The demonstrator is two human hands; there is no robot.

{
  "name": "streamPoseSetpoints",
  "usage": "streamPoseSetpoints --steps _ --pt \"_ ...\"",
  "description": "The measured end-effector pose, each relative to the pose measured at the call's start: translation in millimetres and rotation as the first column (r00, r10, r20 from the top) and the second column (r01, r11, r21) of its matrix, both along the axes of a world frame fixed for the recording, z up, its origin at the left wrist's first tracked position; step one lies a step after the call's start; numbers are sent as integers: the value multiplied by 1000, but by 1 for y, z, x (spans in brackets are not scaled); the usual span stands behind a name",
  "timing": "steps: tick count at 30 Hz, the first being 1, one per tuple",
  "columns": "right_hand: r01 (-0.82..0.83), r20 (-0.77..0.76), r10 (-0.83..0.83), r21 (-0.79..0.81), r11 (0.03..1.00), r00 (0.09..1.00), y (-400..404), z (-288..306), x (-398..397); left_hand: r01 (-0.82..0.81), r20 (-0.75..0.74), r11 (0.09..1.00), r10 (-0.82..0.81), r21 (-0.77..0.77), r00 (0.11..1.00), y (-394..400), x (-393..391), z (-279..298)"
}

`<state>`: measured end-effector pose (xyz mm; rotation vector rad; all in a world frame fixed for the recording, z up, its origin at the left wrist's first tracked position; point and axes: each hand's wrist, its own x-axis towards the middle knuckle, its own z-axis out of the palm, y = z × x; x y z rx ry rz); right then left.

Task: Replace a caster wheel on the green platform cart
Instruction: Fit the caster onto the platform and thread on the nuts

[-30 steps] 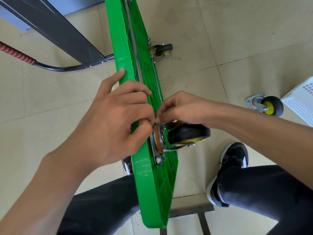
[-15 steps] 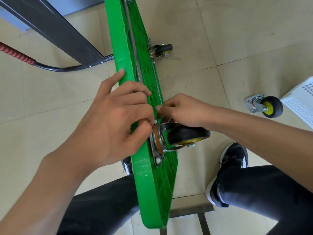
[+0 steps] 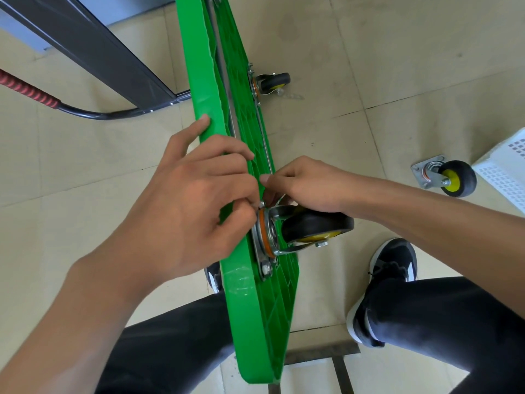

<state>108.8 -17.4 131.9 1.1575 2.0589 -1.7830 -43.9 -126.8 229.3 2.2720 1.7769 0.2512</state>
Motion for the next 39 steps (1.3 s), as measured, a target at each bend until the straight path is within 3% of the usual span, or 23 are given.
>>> streamPoseSetpoints --steps 4,10,16,23,28,39 --pt "-71 100 68 22 997 993 0 -3 -1 -1 3 1000 1 0 1000 0 0 1" --pt "-26 -27 25 -46 999 999 2 4 0 -2 -9 1000 2 6 1000 0 1 0" --pt "-28 -12 27 -109 994 1000 1 2 -3 -1 -17 1000 1 9 1000 0 0 0" --pt "-164 56 162 37 986 985 -1 6 -4 0 -25 1000 0 7 1000 1 0 0" --pt "-142 79 136 66 988 987 -2 6 -7 -1 -19 1000 1 9 1000 0 1 -1" --pt "-161 75 164 -45 986 984 0 11 -6 -1 -15 1000 1 6 1000 -1 0 -1"
